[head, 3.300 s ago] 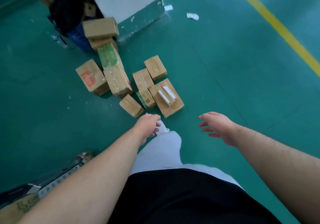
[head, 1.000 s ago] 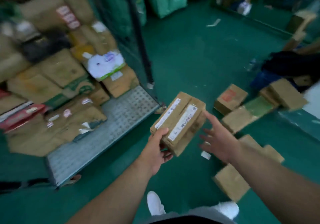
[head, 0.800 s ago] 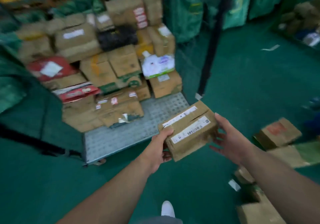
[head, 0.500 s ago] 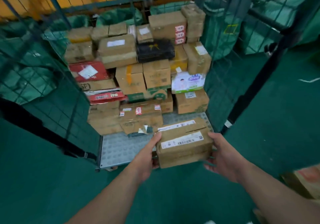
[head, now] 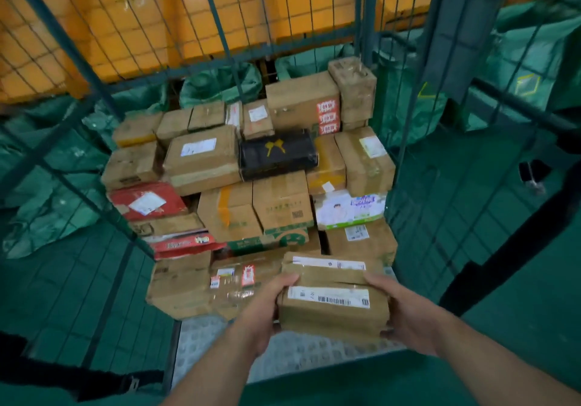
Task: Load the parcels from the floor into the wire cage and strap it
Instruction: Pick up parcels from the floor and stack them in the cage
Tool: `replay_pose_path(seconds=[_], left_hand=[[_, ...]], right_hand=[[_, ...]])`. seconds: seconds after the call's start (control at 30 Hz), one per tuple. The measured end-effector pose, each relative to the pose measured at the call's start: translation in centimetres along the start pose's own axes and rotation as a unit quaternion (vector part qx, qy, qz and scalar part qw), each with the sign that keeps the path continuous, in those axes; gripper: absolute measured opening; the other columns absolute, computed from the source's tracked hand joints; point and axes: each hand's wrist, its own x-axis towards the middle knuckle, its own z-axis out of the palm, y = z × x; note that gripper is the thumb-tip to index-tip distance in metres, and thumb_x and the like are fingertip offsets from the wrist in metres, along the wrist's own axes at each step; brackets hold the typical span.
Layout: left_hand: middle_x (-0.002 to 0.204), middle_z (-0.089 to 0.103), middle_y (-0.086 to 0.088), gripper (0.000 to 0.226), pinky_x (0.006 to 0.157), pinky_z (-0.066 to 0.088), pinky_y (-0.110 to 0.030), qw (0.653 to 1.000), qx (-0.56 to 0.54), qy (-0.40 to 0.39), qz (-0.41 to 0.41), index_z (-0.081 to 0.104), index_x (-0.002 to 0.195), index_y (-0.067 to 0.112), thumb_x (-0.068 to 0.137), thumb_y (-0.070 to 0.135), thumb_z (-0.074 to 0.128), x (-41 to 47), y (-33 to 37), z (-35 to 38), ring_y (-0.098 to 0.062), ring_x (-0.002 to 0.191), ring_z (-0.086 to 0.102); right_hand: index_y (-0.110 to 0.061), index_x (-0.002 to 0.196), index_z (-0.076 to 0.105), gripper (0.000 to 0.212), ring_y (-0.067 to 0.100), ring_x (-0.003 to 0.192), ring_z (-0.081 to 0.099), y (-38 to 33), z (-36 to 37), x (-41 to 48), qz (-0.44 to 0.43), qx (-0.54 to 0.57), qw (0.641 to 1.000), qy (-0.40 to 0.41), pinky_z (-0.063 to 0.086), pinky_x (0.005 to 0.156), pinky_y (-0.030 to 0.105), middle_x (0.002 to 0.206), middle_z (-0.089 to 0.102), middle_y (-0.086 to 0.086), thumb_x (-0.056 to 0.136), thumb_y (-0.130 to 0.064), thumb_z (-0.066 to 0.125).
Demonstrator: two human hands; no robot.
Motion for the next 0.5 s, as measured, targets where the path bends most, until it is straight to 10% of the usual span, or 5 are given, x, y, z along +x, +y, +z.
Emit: replay_pose_path(seconds=[0.3,0.5], left_hand=[[0.111,0.078,-0.005,0.046,0.108,0.049,-0.047,0.999,-0.04,0.033,0.002,0.076,0.116,0.024,0.086,0.057,0.069,8.5,9.2,2.1,-0.027,0.114,0.067],[0.106,0.079,-0.005,0.055,0.092,0.057,-0.041,0.997,-0.031,0.061,-0.019,0.075,0.113,0.019,0.077,0.06,0.08,15.9,13.6,1.8,-0.027,0.107,0.069]], right_hand=[[-0.025,0.134,0.063,0.075,0.035,0.117,0.068,-10.6,-2.8,7.1,0.003,0.001,1.0,-0.017,0.057,0.093,0.046,0.127,0.071,0.014,0.07,-0.058,0.085],[-0.029,0.136,0.057,0.077,0.03,0.107,0.072,-14.2,-2.3,11.9,-0.02,-0.009,0.999,0.046,0.058,0.075,0.035,0.122,0.073,0.01,0.066,-0.057,0.076]])
